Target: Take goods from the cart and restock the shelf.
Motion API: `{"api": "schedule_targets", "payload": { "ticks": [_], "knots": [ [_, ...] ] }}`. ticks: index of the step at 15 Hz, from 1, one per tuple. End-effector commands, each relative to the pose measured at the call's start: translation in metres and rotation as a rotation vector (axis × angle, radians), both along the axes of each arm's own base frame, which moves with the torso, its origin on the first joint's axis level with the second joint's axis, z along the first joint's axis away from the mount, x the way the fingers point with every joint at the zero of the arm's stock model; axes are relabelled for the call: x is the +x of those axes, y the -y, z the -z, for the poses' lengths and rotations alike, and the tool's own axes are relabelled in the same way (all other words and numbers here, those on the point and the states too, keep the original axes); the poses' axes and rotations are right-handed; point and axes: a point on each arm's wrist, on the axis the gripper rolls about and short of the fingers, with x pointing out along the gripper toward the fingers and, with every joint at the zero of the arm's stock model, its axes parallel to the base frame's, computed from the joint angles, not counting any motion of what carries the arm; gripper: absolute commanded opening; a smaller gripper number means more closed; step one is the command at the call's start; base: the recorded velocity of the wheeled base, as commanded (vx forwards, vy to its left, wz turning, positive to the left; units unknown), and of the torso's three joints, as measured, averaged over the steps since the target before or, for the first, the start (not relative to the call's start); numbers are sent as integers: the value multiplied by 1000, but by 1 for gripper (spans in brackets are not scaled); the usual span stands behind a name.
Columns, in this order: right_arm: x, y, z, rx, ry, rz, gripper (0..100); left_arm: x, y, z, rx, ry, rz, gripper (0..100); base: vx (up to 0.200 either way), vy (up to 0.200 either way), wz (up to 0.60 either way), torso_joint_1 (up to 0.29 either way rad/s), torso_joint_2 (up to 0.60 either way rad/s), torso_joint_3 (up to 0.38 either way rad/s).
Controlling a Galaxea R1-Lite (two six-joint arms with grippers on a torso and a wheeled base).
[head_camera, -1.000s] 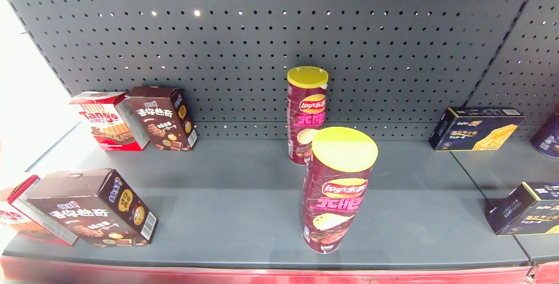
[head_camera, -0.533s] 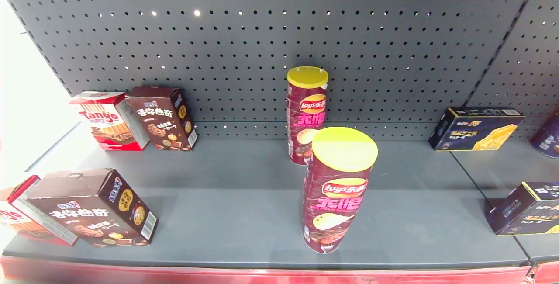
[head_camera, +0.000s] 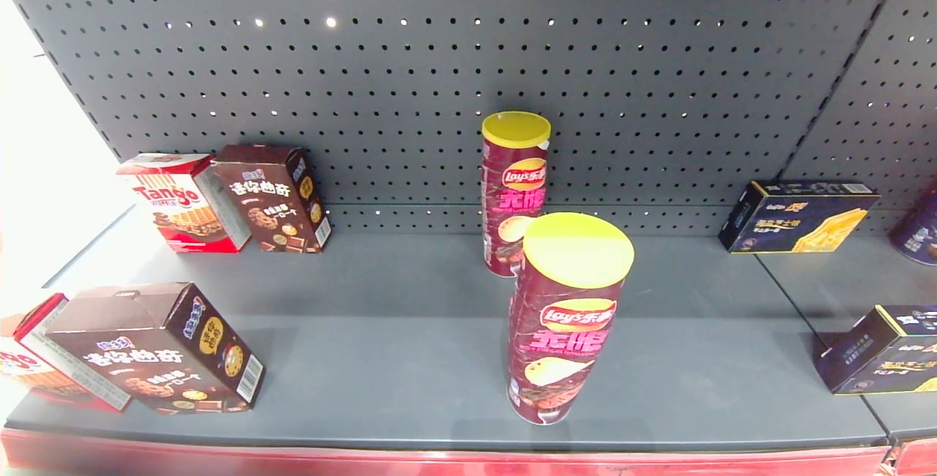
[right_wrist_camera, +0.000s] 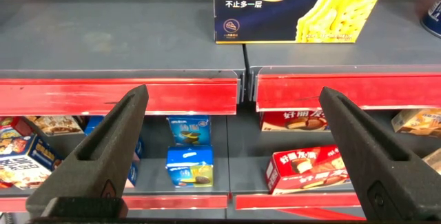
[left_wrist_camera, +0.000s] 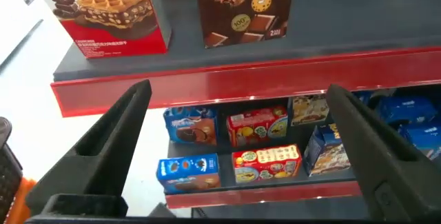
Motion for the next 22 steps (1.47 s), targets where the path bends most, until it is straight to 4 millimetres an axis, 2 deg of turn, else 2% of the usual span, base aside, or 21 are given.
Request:
{"api": "schedule_targets", "payload": {
  "ticks": [1,5,7,8,9,10,11,12,13,14,15,16,17,20,22],
  "knots": [
    [0,0,0,0,-1,-1,100,0,0,0,-1,-3,2,100,0,0,0,0,0,0],
    [0,0,0,-2,-1,-5,100,0,1,0,-1,-3,23,100,0,0,0,0,0,0],
    [0,-1,-1,-66,1,-30,100,0,1,0,-4,-3,23,100,0,0,0,0,0,0],
    [-3,-1,-15,-42,41,-38,100,0,1,0,-3,-2,23,100,0,0,0,0,0,0],
    [0,0,-67,-11,42,-50,100,0,0,0,-3,-2,22,100,0,0,0,0,0,0],
    [29,-1,-107,29,-56,-67,100,0,1,0,-3,-3,25,100,0,0,0,0,0,0],
    [37,-2,-124,34,-46,-86,100,0,1,0,-3,-2,23,100,0,0,0,0,0,0],
    [61,-6,-155,27,-63,-199,100,0,1,0,-3,-3,25,100,0,0,0,0,0,0],
    [86,-13,-164,1,-125,-279,100,0,1,0,-4,-3,23,100,0,0,0,0,0,0],
    [100,-19,-167,-28,-146,-324,100,0,1,0,-4,-3,23,100,0,0,0,0,0,0],
    [127,-34,-165,-55,-201,-402,100,0,1,0,-4,-3,25,100,0,0,0,0,0,0],
    [135,-40,-165,-60,-214,-437,100,0,1,0,-4,-3,23,100,0,0,0,0,0,0],
    [152,-57,-161,-75,-261,-513,100,0,0,0,-9,-4,22,100,0,0,0,0,0,0],
    [176,-90,-151,-129,-345,-608,100,0,0,0,-21,-4,20,100,0,0,0,0,0,0],
    [181,-105,-143,-154,-383,-634,100,0,0,0,-24,-5,19,100,0,0,0,0,0,0]
  ]
}}
